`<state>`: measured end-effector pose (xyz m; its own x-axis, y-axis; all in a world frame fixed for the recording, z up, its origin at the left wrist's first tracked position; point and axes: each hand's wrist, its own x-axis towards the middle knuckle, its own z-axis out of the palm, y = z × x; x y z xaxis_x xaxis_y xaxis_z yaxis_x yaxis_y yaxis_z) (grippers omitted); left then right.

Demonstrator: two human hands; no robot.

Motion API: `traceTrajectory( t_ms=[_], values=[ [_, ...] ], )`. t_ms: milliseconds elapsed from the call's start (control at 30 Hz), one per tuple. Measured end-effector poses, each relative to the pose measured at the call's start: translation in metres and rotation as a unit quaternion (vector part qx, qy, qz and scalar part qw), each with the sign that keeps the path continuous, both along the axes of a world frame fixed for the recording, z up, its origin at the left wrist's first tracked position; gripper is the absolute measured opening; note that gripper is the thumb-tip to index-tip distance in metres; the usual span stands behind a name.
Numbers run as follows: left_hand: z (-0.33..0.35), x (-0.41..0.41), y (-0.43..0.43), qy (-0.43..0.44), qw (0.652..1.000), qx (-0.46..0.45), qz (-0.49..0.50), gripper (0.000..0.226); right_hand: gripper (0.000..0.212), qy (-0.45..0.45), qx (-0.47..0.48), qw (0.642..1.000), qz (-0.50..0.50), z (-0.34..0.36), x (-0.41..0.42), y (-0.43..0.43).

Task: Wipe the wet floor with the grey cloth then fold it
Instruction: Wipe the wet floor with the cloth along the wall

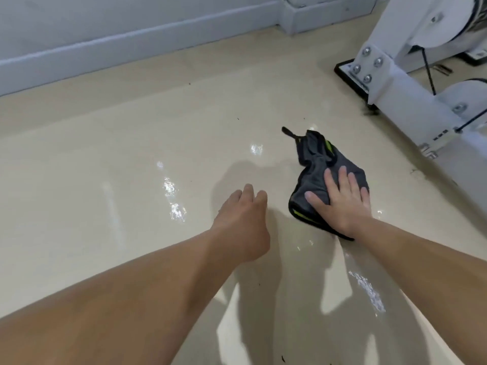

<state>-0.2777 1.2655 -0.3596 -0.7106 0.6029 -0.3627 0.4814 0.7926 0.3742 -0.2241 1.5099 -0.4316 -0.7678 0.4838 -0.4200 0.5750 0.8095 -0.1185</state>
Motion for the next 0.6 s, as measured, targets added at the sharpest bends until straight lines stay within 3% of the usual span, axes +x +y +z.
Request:
traceTrajectory(
  t_ms=[167, 300, 400, 600],
  values=[
    [-0.009, 0.013, -0.005, -0.017, 0.999, -0.013, -0.047, 0.069, 0.089, 0.021, 0.042, 0.982, -0.185, -0.008, 0.044, 0.01],
    [-0.001, 0.013, -0.033, -0.016, 0.997, -0.037, -0.062, 0.072, 0.088, 0.079, 0.061, 0.969, -0.225, -0.013, 0.055, -0.059],
    [0.004, 0.011, -0.064, -0.01, 0.996, -0.065, -0.061, 0.066, 0.087, 0.067, 0.048, 0.982, -0.17, -0.013, 0.056, -0.134],
    [0.03, 0.015, -0.146, 0.006, 0.996, -0.087, -0.002, 0.049, 0.085, 0.052, 0.004, 0.996, 0.073, -0.006, 0.005, -0.277]
  ],
)
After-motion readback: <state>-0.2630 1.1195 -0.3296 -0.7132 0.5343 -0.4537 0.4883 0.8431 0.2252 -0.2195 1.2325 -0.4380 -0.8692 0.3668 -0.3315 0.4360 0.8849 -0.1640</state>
